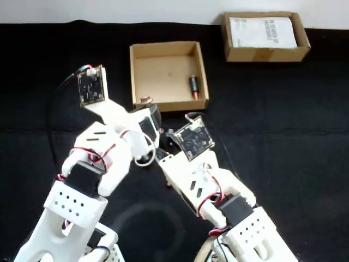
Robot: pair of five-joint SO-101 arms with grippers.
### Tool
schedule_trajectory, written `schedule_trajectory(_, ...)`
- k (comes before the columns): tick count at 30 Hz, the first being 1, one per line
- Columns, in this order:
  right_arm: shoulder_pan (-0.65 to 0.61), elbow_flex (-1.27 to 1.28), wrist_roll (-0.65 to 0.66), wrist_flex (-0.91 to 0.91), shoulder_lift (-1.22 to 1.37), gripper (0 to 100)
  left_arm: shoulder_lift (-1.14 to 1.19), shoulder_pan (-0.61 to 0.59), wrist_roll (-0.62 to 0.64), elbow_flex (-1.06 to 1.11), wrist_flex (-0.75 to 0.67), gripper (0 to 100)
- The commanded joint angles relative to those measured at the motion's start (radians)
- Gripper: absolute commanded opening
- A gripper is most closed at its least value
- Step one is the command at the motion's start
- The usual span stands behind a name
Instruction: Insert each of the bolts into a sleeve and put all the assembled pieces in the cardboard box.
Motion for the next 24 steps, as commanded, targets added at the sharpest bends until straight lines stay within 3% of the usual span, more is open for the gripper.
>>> schedule_trajectory(1, 0.004, -0.076, -0.009, -0.002, -0.007, 0.6, -0.018, 0.039, -0.003, 0.005, 0.005, 1)
schedule_trajectory(9, 0.068, -0.091, -0.006, -0.05, -0.004, 0.6, -0.018, 0.07, -0.003, 0.01, 0.021, 2)
schedule_trajectory(15, 0.073, -0.11, -0.006, -0.053, -0.002, 0.6, -0.018, 0.122, -0.052, 0.007, 0.057, 20)
schedule_trajectory(24, 0.09, -0.108, -0.005, -0.082, -0.002, 0.6, -0.018, 0.136, -0.052, 0.013, 0.074, 38)
